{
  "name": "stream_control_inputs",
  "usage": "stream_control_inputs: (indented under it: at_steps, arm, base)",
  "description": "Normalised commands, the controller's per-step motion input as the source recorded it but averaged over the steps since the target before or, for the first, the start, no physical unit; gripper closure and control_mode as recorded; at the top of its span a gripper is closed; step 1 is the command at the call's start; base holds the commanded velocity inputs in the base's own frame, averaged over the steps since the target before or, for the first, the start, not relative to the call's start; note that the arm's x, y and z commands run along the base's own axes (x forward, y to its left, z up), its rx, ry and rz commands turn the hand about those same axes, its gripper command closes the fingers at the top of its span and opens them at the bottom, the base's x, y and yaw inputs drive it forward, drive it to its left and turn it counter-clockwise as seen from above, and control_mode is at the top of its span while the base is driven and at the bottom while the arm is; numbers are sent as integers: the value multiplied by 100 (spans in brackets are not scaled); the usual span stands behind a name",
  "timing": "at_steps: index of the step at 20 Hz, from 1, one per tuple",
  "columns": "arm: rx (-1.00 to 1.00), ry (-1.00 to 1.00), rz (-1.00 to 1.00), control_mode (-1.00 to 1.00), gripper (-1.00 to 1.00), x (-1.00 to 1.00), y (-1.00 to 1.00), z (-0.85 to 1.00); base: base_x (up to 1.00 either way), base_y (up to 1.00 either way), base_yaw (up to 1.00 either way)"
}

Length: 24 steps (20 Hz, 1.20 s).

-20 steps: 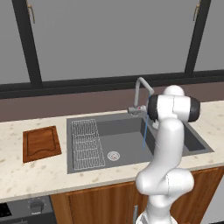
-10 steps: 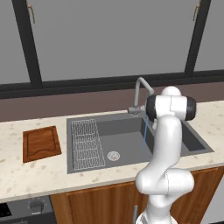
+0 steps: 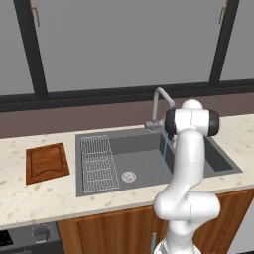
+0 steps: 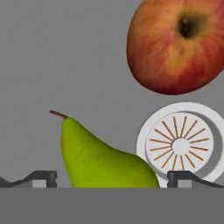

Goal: Pick the apple, pear from the sink and place them on the cutting board to airdry. Then turn off the sink faucet.

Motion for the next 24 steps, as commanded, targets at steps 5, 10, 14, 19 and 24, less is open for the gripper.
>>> stream_control_inputs:
  at_steps: [5, 10, 14, 19, 24]
  arm:
    - [1, 6, -5, -100, 100, 1, 4, -24]
    - [1, 2, -6, -100, 100, -3, 0, -7]
    - [1, 0, -4, -100, 100, -10, -1, 0]
    - [0, -1, 0, -100, 100, -19, 0, 11]
    - [0, -4, 0, -100, 100, -23, -1, 40]
  base:
    - [0, 0, 0]
    - [0, 0, 0]
    - [0, 0, 0]
    - [0, 0, 0]
    - [0, 0, 0]
